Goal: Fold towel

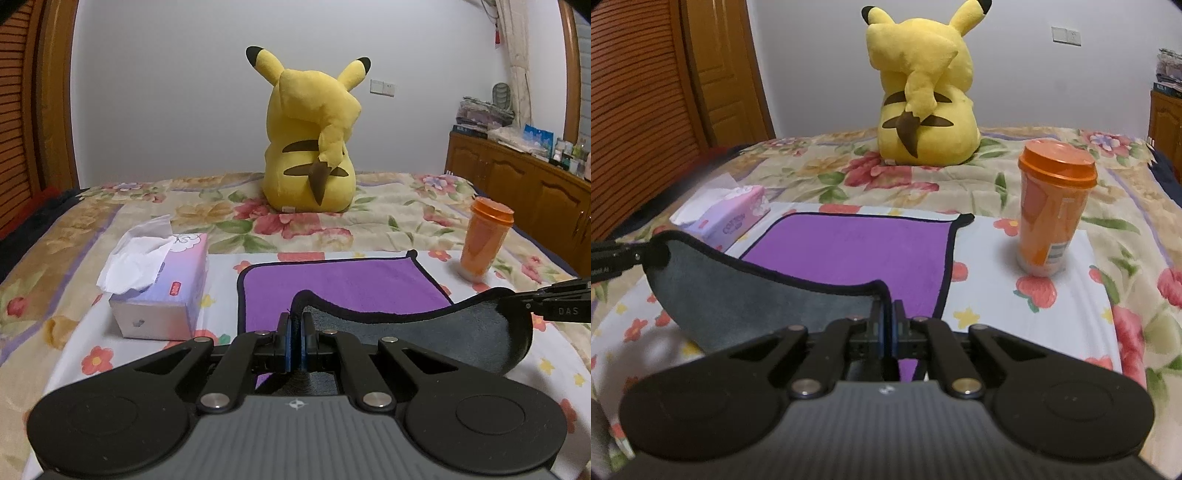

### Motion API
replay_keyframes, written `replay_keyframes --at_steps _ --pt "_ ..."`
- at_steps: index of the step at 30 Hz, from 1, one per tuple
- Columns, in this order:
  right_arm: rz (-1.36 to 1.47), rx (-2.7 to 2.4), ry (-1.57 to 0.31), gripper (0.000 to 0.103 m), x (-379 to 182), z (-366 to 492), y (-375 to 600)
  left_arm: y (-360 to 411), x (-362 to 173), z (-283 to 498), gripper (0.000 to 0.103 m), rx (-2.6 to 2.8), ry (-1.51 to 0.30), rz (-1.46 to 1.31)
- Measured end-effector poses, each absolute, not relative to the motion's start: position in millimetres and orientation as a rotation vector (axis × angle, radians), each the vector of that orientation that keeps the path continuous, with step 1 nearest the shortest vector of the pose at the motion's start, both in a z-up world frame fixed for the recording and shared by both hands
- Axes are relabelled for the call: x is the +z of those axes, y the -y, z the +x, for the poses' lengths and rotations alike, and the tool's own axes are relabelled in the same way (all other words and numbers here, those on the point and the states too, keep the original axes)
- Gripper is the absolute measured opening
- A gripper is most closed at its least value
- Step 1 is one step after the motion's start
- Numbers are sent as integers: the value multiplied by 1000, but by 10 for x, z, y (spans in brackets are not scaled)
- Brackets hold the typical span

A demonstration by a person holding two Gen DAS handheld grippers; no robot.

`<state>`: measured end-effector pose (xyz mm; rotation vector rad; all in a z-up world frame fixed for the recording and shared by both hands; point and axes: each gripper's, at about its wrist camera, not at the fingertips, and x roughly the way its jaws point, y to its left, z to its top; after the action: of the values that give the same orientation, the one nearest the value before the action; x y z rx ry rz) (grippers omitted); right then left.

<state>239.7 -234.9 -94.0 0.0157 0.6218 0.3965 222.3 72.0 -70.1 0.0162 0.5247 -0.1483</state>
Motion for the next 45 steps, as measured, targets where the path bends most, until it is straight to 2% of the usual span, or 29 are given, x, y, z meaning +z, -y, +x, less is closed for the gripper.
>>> replay_keyframes --at_steps 26,45 --pt "-47 390 -649 4 -1188 2718 2312 -754 -963 2647 8 -127 -550 51" --pt "-69 380 -574 4 -1005 2963 2249 -759 -778 2970 8 -136 -495 30"
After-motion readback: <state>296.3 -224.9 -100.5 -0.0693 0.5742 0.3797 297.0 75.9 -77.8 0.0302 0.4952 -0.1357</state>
